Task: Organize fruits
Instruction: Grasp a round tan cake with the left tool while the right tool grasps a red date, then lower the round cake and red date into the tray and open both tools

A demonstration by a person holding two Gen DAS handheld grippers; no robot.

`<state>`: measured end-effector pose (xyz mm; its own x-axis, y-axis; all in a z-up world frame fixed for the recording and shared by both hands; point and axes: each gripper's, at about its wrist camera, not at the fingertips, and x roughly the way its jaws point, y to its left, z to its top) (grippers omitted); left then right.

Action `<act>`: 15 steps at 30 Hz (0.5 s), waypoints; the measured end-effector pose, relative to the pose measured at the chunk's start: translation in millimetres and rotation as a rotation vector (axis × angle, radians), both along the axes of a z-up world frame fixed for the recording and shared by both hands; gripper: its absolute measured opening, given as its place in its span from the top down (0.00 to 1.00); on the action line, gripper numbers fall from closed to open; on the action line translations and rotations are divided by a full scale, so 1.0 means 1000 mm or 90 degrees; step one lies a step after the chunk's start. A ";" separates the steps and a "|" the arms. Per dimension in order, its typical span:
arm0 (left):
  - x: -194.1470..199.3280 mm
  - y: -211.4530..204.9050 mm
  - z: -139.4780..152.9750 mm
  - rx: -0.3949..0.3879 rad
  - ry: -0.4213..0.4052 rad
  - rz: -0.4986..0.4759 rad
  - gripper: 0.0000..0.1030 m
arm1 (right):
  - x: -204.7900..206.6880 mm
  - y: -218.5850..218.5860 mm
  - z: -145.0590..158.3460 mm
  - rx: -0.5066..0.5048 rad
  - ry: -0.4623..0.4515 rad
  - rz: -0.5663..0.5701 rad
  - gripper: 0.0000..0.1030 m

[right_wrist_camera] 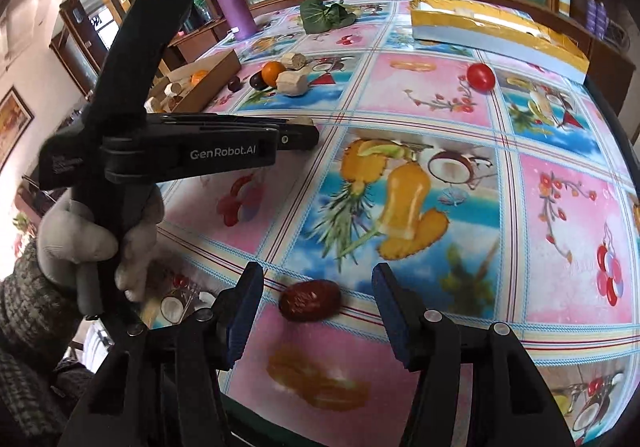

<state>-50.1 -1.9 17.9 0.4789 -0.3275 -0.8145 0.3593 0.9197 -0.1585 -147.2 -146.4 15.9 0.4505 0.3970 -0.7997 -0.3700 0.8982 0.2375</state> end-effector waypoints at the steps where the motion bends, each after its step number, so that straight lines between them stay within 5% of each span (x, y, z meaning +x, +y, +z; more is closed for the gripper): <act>1: -0.002 0.002 0.001 -0.002 -0.001 0.002 0.75 | -0.001 0.004 -0.001 -0.012 -0.004 0.001 0.42; 4: -0.010 0.013 0.005 -0.013 -0.005 0.014 0.75 | -0.005 0.011 -0.001 -0.051 -0.020 0.000 0.65; 15: -0.047 0.098 0.041 -0.071 -0.047 0.129 0.74 | -0.024 0.016 0.020 -0.052 -0.053 -0.018 0.66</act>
